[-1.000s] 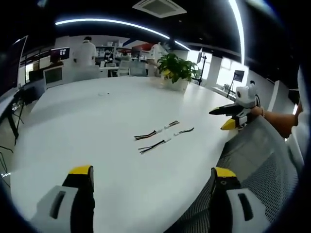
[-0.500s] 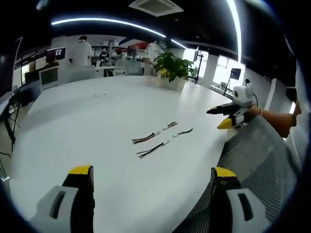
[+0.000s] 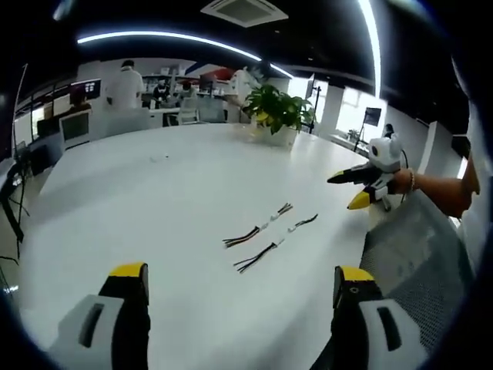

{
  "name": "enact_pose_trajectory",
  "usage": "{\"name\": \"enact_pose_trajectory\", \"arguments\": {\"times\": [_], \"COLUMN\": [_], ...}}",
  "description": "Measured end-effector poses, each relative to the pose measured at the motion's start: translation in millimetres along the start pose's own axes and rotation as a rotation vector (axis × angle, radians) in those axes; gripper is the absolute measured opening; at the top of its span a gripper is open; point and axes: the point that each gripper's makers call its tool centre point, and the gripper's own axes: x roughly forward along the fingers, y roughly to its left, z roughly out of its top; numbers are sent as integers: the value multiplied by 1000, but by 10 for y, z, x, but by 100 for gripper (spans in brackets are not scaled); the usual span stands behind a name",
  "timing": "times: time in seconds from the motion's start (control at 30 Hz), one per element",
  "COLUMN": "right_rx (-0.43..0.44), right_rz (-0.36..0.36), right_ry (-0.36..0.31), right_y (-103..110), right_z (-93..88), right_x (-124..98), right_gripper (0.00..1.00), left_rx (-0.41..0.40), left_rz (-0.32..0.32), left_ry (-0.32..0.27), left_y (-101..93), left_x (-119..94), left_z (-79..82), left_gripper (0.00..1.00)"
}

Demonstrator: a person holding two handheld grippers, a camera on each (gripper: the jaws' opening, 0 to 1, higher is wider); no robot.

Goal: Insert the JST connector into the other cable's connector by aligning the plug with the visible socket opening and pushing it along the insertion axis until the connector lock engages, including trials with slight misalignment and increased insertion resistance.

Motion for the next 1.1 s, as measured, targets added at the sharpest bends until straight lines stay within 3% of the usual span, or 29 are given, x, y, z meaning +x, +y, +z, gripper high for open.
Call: {"name": "enact_pose_trajectory", "arguments": {"times": [0.77,1.1], "right_rx": [-73,-130], "right_rz": [67,122], "right_ry": [-7,-62], "right_y": [-201,-255], "right_z": [292,510], "right_x": [377,594], "right_gripper": [65,60], "left_rx": [100,152], "left_rz": [-65,-100], "left_ry": [-8,-15], "left_y": [251,312], "left_x": [545,793], "left_z": [380,490], "left_gripper": [99,96]}}
